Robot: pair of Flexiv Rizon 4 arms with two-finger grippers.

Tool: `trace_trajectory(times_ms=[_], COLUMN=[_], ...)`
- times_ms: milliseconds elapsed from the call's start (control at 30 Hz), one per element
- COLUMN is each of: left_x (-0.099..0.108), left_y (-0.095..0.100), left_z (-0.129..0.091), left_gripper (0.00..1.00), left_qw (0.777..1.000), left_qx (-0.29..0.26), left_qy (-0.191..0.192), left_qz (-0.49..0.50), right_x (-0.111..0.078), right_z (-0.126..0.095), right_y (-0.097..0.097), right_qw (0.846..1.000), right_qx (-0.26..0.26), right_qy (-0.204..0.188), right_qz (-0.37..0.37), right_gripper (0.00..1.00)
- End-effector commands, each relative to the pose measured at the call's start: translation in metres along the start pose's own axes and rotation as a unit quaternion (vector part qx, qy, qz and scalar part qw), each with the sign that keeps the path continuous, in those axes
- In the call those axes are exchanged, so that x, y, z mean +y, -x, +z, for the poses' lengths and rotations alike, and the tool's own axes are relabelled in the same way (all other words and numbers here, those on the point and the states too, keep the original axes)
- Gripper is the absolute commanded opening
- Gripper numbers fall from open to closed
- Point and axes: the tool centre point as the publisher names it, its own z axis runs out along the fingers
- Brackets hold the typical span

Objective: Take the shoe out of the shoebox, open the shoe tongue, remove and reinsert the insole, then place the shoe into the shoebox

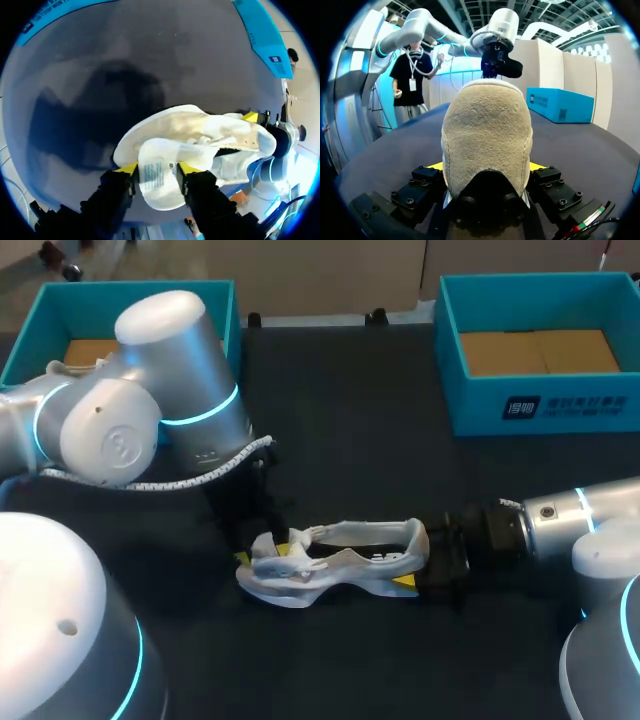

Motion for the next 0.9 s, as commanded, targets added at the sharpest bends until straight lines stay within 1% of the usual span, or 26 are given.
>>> trace_trajectory(times_ms=[33, 100, 200, 233, 267, 300, 533, 600, 633, 733, 833, 867, 900], left_x=[0.032, 0.038, 0.042, 0.041, 0.041, 0.041, 0.033, 0.035, 0.035, 0.033, 0.034, 0.035, 0.037], left_y=[0.007, 0.003, -0.004, -0.008, -0.010, -0.014, -0.036, -0.044, -0.048, -0.057, -0.067, -0.071, -0.073], left_z=[-0.032, -0.042, -0.053, -0.058, -0.060, -0.063, -0.086, -0.095, -0.099, -0.107, -0.114, -0.115, -0.118], left_gripper=[0.56, 0.56, 0.56, 0.59, 0.60, 0.67, 0.64, 0.64, 0.67, 0.65, 0.60, 0.51, 0.50], left_qw=[0.999, 0.998, 0.997, 0.997, 0.997, 0.997, 0.994, 0.990, 0.989, 0.984, 0.977, 0.971, 0.968], left_qx=[0.007, 0.008, 0.006, 0.000, -0.006, -0.010, -0.028, -0.037, -0.040, -0.048, -0.063, -0.074, -0.074], left_qy=[-0.048, -0.061, -0.068, -0.069, -0.069, -0.072, -0.054, -0.054, -0.055, -0.054, -0.055, -0.053, -0.052], left_qz=[0.004, 0.008, 0.020, 0.025, 0.030, 0.033, 0.093, 0.123, 0.133, 0.163, 0.197, 0.222, 0.235], right_x=[-0.002, -0.002, -0.002, -0.002, -0.002, -0.002, -0.002, -0.002, -0.002, -0.002, -0.002, -0.002, -0.002], right_z=[0.002, 0.002, 0.002, 0.002, 0.002, 0.002, 0.002, 0.002, 0.002, 0.002, 0.002, 0.002, 0.002], right_y=[0.000, 0.000, 0.000, 0.000, 0.000, 0.000, 0.000, 0.000, 0.000, 0.000, 0.000, 0.000, 0.000], right_qw=[1.000, 1.000, 1.000, 1.000, 1.000, 1.000, 1.000, 1.000, 1.000, 1.000, 1.000, 1.000, 1.000], right_qx=[-0.001, -0.001, -0.001, -0.001, -0.001, -0.001, -0.001, -0.001, -0.001, -0.001, -0.001, -0.001, -0.001], right_qy=[-0.001, -0.001, -0.001, -0.001, -0.001, -0.001, -0.001, -0.001, -0.001, -0.001, -0.001, -0.001, -0.001], right_qz=[0.000, 0.000, 0.000, 0.000, 0.000, 0.000, 0.000, 0.000, 0.000, 0.000, 0.000, 0.000, 0.000], right_gripper=[0.00, 0.00, 0.00, 0.00, 0.00, 0.00, 0.00, 0.00, 0.00, 0.00, 0.00, 0.00, 0.00])
